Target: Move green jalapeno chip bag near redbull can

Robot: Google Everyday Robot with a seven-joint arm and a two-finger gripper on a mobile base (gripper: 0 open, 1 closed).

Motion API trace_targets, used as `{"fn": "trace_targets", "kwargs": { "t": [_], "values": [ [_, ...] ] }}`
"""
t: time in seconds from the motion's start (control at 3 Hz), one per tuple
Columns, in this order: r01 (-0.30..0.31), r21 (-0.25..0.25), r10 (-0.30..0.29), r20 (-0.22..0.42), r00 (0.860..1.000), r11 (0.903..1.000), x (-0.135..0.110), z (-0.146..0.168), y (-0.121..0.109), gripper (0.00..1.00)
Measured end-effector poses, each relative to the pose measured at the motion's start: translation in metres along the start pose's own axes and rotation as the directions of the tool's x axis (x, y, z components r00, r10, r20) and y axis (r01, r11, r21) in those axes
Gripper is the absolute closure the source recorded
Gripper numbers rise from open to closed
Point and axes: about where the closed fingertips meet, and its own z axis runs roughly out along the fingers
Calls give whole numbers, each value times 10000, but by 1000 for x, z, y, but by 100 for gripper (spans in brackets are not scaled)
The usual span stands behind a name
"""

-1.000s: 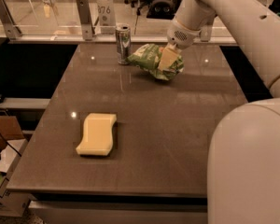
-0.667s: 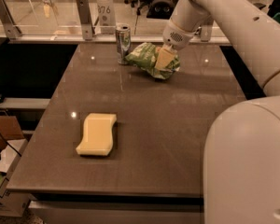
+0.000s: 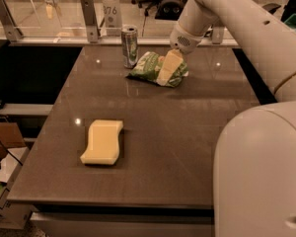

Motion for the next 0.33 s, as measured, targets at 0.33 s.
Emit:
{"fn": "trace_targets", "kwargs": {
  "t": [0.33],
  "values": [
    [0, 0, 0, 0, 10000, 10000, 0, 0, 0, 0]
  ]
}}
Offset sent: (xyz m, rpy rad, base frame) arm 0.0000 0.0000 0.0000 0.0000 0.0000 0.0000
